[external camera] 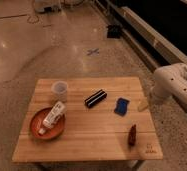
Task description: Place the pepper in the ceramic cup
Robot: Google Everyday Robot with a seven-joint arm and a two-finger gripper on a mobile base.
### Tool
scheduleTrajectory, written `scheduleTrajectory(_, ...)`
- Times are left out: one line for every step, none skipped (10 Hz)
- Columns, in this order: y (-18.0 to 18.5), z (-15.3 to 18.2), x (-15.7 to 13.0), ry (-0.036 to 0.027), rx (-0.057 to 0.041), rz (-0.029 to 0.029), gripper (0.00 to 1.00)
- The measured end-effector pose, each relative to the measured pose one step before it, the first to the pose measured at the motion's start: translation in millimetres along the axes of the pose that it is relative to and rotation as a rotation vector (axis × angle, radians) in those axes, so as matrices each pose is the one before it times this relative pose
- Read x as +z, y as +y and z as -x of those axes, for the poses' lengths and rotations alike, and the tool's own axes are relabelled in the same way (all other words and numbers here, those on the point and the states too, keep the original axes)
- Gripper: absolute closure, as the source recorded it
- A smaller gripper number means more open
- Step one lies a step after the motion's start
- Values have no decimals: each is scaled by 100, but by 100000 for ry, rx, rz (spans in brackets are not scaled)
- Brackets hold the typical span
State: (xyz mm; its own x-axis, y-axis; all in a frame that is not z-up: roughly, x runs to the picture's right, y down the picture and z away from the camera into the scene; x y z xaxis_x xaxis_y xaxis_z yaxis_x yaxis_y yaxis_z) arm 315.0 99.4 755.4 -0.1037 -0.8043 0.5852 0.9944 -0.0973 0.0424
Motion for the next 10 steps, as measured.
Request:
scheduleTrajectory(-6,-4,0,1,-8,-1,20)
scheduleTrajectory(2,-1,-1,5,0,2,20)
scheduleTrajectory(-164,106,18,-80,-401,-29,27)
scheduleTrajectory(-360,131,-54,-19,-518,-73,34)
scheduleTrajectory(-569,-124,1,-17,356,45,47)
scheduleTrajectory(-115,-358,-153,495,164,-158,57)
scheduleTrajectory(837,274,68,19,826,-169,58)
scheduleTrajectory(405,182,99,50,-1007,65,58)
scheduleTrajectory(-333,-106,-17,-120,-596,-115,58)
scheduleTrajectory(-910,264,-138,-212,175,-150,58)
